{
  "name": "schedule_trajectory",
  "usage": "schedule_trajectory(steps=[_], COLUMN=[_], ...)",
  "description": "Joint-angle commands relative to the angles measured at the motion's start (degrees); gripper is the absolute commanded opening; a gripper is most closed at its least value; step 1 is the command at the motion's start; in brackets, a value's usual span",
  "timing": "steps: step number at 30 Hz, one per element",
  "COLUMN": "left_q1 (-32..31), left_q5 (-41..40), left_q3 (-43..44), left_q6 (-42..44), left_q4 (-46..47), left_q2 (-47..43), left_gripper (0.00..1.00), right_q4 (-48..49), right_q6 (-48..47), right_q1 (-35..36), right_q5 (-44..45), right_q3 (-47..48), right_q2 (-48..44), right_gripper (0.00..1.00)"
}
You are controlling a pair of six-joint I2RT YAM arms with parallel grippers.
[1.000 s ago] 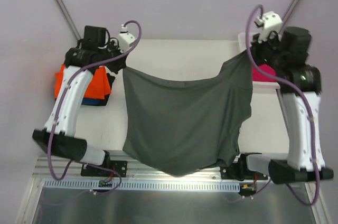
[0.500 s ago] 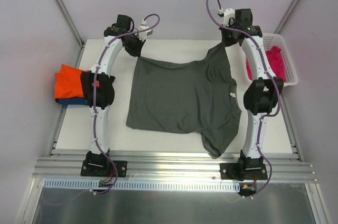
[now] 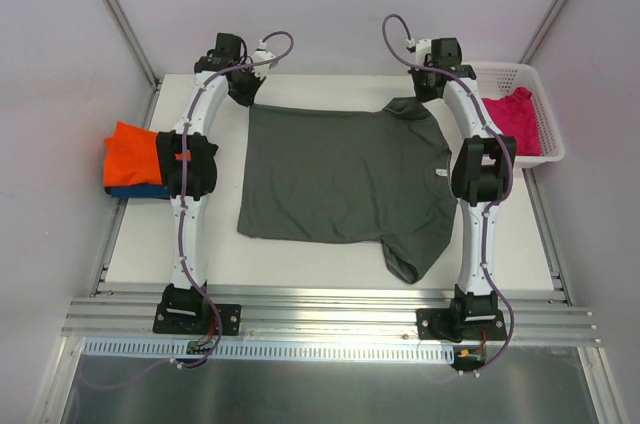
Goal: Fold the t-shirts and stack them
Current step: Flatten the tshirt out
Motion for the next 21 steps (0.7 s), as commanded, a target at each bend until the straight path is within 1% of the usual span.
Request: schedule_trajectory(steps=[1,8,13,21], left_q1=[0.7,0.8,0.9,1.3], left_q5=[-1.1,1.3,1.5,1.8], left_q3=[-0.9,-5.3,-7.7,-12.1], left_q6=[0.7,-0.5,-2.1,-3.9], left_q4=[1.8,1.9,2.1,2.5], left_q2=[-2.2,-5.7,-7.9,-11.3], left_gripper=[0.00,0.00,0.00,0.00], right_q4=[3.2,0.5,-1.0,-3.8], right_q6=[1.0,1.5,0.8,2.4], right_q1=[-0.9,-3.3,-3.4,-3.3], right_q5=[0.6,-1.6,-3.7,-6.5], right_q3=[-0.2,-4.7,-10.0,-15.7], right_q2=[-3.3,-9.4,-15.2,-20.8], right_gripper=[0.01,0.00,0.01,0.01])
